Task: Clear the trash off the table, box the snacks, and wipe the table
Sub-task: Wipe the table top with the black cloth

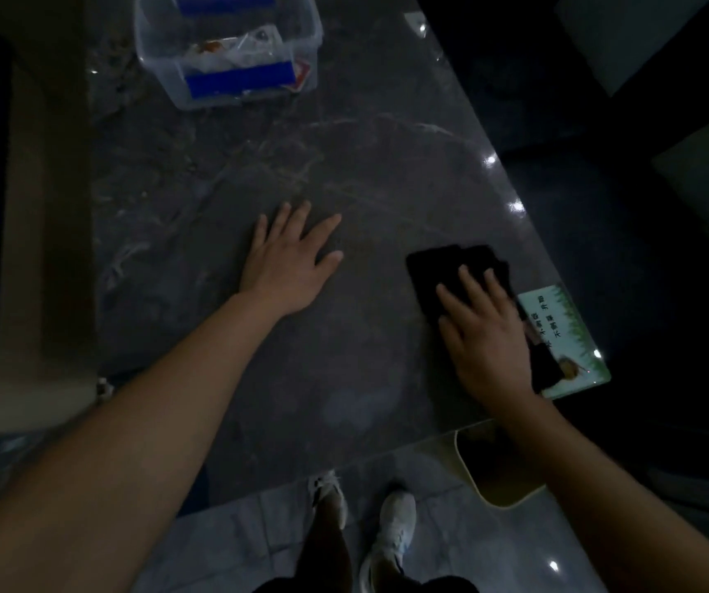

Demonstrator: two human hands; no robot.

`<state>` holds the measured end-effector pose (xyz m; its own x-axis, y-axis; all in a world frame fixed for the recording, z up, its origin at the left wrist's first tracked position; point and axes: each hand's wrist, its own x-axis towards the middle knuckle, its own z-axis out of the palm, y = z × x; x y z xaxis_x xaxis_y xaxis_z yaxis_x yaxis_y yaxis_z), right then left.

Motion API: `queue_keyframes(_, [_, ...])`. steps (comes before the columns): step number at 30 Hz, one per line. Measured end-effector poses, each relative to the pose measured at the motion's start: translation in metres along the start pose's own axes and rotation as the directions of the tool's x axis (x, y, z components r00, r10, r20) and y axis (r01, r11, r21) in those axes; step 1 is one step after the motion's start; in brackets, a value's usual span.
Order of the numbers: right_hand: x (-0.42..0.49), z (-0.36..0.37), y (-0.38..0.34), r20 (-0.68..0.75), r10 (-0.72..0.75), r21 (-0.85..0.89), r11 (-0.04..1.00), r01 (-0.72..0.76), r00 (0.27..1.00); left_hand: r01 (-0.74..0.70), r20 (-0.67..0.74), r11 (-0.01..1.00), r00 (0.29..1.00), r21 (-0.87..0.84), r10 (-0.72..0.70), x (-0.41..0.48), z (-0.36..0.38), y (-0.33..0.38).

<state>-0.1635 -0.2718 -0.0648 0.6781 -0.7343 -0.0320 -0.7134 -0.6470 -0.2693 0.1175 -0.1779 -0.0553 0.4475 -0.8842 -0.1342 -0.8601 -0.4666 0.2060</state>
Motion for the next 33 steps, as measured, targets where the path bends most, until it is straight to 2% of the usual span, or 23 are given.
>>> queue_keyframes(3, [-0.073,0.015,-0.020,0.012,-0.136,0.073,0.988,0.135,0.991,0.017,-0.213,0.968,0.974,-0.252,-0.073,-0.097,0.004,0.001])
queue_keyframes(5, [-0.095,0.022,-0.033,0.024,-0.201,0.111,0.974,0.197,0.979,0.068,-0.306,0.957,0.939,-0.281,-0.157,-0.175,0.020,-0.005])
queue_keyframes(6, [-0.093,0.026,-0.038,0.045,-0.266,0.067,0.962,0.263,0.963,0.100,-0.327,0.962,0.927,-0.252,-0.182,-0.205,0.029,-0.011])
queue_keyframes(8, [-0.066,0.025,-0.042,0.100,-0.377,-0.044,0.923,0.383,0.921,0.199,-0.328,0.963,0.911,-0.181,-0.249,-0.244,0.043,-0.022])
queue_keyframes(9, [-0.043,0.021,-0.042,0.091,-0.377,-0.083,0.919,0.384,0.922,0.250,-0.322,0.957,0.903,-0.149,-0.286,-0.250,0.044,-0.029])
queue_keyframes(13, [0.030,0.005,-0.023,0.078,-0.191,-0.095,0.976,0.198,0.978,0.429,-0.192,0.900,0.880,-0.072,-0.435,-0.251,0.041,-0.046])
queue_keyframes(16, [-0.004,0.010,-0.030,0.011,-0.121,0.006,0.993,0.121,0.993,0.479,-0.145,0.877,0.866,-0.034,-0.479,-0.250,0.043,-0.047])
queue_keyframes(17, [-0.026,0.013,-0.036,-0.031,-0.145,0.006,0.989,0.145,0.989,0.479,-0.148,0.877,0.866,-0.028,-0.477,-0.250,0.043,-0.047])
queue_keyframes(19, [-0.061,0.019,-0.045,-0.062,-0.309,-0.059,0.950,0.305,0.949,0.468,-0.179,0.883,0.868,-0.018,-0.464,-0.250,0.044,-0.049])
queue_keyframes(20, [-0.058,0.016,-0.045,-0.066,-0.393,-0.077,0.919,0.388,0.917,0.467,-0.194,0.884,0.866,-0.016,-0.461,-0.249,0.045,-0.050])
queue_keyframes(21, [-0.043,0.007,-0.048,-0.075,-0.402,-0.057,0.916,0.398,0.913,0.468,-0.201,0.883,0.864,-0.017,-0.462,-0.249,0.045,-0.050])
queue_keyframes(23, [-0.003,-0.019,-0.063,-0.117,-0.169,0.086,0.980,0.180,0.979,0.470,-0.203,0.883,0.863,-0.020,-0.463,-0.249,0.044,-0.049])
queue_keyframes(25, [0.024,-0.044,-0.072,-0.106,0.108,0.317,0.946,-0.069,0.989,0.465,-0.212,0.885,0.863,-0.020,-0.458,-0.250,0.044,-0.049])
queue_keyframes(26, [0.025,-0.053,-0.077,-0.127,0.155,0.364,0.926,-0.099,0.980,0.465,-0.222,0.885,0.861,-0.020,-0.457,-0.251,0.045,-0.050])
queue_keyframes(29, [-0.016,-0.054,-0.099,-0.255,0.041,0.333,0.942,0.048,0.966,0.465,-0.242,0.886,0.858,-0.011,-0.453,-0.249,0.046,-0.051])
queue_keyframes(31, [-0.055,-0.027,-0.119,-0.190,-0.062,0.366,0.922,0.129,0.980,0.465,-0.231,0.886,0.861,-0.005,-0.453,-0.248,0.047,-0.051])
queue_keyframes(33, [-0.085,0.011,-0.133,-0.052,-0.257,0.224,0.939,0.262,0.965,0.468,-0.227,0.884,0.861,0.002,-0.456,-0.248,0.048,-0.051])
